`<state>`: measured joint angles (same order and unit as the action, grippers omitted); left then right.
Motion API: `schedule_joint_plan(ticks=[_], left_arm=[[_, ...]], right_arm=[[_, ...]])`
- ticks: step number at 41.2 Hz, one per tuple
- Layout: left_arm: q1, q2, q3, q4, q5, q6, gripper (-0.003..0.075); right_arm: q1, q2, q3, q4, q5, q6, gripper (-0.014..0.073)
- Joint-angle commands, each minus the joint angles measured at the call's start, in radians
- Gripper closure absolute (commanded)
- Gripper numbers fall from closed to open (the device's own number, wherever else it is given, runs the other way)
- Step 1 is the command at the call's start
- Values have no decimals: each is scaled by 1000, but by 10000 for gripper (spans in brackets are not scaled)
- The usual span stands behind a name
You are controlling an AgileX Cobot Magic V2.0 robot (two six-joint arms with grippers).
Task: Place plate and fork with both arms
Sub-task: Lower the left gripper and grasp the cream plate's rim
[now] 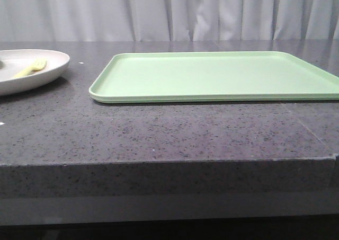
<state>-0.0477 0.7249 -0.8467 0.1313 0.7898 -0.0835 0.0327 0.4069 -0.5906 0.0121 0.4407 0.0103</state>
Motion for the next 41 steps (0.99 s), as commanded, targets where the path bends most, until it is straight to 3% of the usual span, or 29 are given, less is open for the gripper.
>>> schedule_joint_plan(ticks=[1,7,16,22,31,41], left_arm=[[-1,92,-62,46,-30,-10,184],[-1,241,-136,91,51,-10,184],[51,431,-238,77,59,29,184],[160,550,-318,-65,57,124,184],[331,709,-427,-421,57,334,184],[397,858,-504,-546,55,374,184]], right_arm=[[-7,14,-28,-12,-86,-10,11],[-7,14,-28,-12,-86,-10,11],[-7,14,-28,-12,-86,-10,11],[-7,14,-28,-12,-86,-10,11],[-7,14,-28,-12,-86,-10,11],[-7,14,-28,-12,-86,-10,11]])
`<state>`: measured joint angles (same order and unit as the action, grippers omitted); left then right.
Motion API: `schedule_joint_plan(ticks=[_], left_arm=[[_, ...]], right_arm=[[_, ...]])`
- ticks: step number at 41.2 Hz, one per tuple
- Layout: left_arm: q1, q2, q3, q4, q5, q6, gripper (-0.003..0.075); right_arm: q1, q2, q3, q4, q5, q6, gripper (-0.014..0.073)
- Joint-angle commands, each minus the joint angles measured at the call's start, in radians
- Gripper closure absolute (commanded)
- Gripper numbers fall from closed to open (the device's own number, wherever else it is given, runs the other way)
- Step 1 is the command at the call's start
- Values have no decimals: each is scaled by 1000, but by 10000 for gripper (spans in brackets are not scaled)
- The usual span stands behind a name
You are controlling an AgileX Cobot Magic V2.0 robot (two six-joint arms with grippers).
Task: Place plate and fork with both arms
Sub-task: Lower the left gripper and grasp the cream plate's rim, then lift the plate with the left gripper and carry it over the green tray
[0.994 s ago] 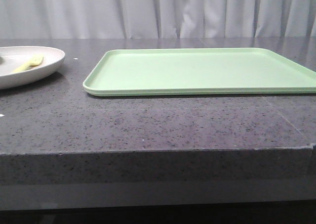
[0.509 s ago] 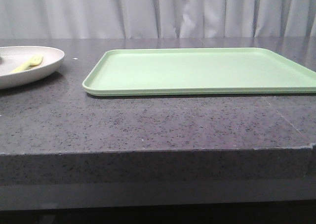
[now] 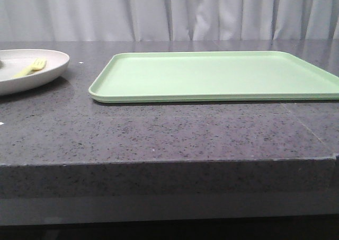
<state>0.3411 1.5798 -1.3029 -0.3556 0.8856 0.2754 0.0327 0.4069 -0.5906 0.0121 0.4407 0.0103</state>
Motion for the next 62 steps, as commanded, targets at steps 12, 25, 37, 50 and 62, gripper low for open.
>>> schedule_joint_plan(ticks=[12,25,37,50,62], left_arm=[[8,130,-76,-109,-66,15,269],[8,150,-76,-136,-79,17,468],[8,150,-76,-136,-82,17,691],[4,147,-123,-148,5,17,738],[-81,88,-221,-210,85,17,738]], right_arm=[[-7,14,-28,-12,-86,-10,11],[-7,14,-28,-12,-86,-10,11],[-7,14,-28,-12,-86,-10,11],[-7,14,-28,-12,-86,-10,11],[-7,14,-28,-12,-89,-10,11]])
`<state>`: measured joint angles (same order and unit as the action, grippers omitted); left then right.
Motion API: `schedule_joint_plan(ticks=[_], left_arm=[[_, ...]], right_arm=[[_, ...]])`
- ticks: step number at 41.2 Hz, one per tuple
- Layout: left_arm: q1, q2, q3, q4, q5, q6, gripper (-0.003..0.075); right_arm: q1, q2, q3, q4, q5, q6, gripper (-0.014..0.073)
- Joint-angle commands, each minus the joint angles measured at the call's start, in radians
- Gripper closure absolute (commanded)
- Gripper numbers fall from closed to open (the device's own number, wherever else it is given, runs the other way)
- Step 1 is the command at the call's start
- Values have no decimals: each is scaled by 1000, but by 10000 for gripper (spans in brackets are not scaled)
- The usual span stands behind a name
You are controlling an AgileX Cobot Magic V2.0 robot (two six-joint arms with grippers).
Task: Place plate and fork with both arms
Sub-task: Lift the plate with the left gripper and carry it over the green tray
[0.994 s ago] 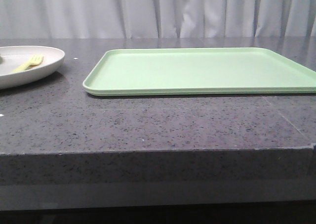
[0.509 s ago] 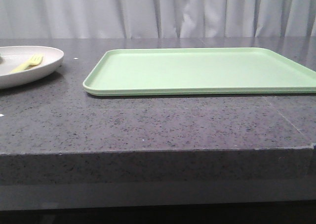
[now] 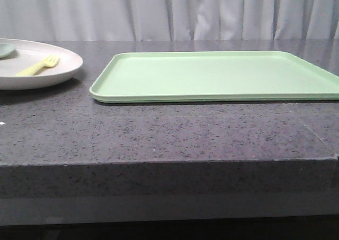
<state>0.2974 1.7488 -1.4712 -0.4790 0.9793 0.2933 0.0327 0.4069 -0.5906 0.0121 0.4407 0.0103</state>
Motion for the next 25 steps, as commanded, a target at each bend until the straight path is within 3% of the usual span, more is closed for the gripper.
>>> schedule_joint_plan(ticks=[1,14,25], left_arm=[[-52,-86,-60,-94,-9,-1,738],[-280,-99,-126,-157,-35,-102,738],[-513,-68,-138,-81,-212,-302,738]], right_arm=[[-7,14,-28,-12,-89,-10,11],[-7,14,-28,-12,-89,-10,11],[-7,14,-28,-12,-89,-10,11]])
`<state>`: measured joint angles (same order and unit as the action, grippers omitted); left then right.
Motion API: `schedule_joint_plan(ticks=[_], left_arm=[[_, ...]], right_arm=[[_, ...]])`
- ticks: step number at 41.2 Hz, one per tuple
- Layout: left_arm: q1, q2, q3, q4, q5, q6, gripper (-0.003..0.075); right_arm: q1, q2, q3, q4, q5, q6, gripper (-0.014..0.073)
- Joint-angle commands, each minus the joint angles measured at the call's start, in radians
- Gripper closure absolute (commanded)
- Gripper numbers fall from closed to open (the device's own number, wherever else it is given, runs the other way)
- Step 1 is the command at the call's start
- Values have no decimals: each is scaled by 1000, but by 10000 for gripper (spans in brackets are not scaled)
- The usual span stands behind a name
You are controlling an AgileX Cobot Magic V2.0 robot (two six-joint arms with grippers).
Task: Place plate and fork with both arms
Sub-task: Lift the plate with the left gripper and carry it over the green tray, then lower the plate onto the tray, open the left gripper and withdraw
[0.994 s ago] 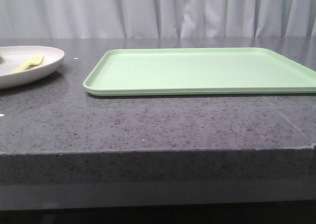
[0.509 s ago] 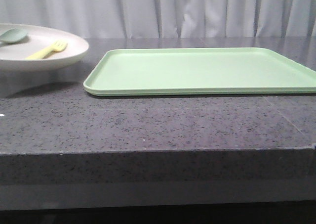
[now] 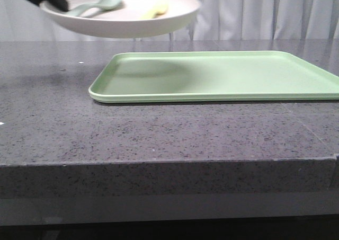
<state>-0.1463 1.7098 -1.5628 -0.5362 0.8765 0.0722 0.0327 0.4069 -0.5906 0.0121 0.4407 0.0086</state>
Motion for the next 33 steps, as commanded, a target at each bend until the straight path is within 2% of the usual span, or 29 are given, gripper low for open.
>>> schedule_joint_plan(ticks=[1,13,23,33], left_arm=[[-87,-20,-50,-17,-120,-96,738],[-262,104,-99,94,-248,-329,738],[-352,170,-100,281,-345,-579,738],[-362,179,-100,307,-334,-620,738]], right_arm=[[-7,14,-28,-12,-89,-9,11],[-7,14,-28,-12,-89,-9,11],[-7,14,-28,-12,-89,-9,11],[-7,14,-28,-12,-88,-9,11]])
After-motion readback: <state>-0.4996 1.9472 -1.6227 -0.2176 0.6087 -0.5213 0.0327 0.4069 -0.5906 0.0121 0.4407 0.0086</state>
